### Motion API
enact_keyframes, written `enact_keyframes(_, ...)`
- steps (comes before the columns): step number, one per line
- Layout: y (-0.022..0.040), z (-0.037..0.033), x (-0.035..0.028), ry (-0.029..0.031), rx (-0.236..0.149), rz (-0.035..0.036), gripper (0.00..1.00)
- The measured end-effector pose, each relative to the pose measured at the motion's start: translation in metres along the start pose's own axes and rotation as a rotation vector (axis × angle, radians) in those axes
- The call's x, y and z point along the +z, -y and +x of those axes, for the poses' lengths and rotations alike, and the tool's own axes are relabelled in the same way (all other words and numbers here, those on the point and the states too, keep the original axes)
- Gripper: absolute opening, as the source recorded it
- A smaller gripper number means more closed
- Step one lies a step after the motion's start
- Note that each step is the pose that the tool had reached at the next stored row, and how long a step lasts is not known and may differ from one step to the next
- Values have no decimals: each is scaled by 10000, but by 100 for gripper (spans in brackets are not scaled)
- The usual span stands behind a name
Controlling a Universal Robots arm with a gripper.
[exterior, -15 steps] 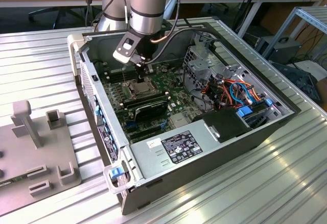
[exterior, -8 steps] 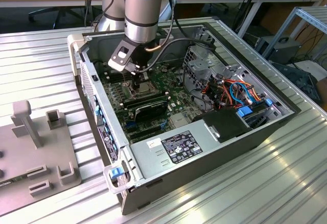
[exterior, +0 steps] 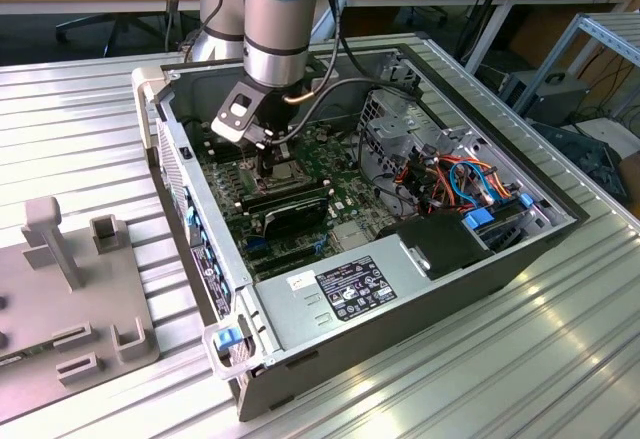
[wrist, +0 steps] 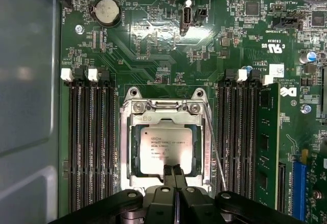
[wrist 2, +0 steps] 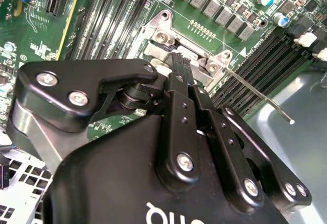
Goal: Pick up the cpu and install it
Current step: 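Close the cpu cover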
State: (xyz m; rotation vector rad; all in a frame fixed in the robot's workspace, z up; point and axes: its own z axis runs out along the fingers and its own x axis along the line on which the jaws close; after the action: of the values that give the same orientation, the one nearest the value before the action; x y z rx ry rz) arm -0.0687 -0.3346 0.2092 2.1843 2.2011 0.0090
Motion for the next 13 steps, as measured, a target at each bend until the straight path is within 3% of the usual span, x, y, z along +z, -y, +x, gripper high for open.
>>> enact_keyframes(13, 7, 1, 35, 1, 0, 1, 11)
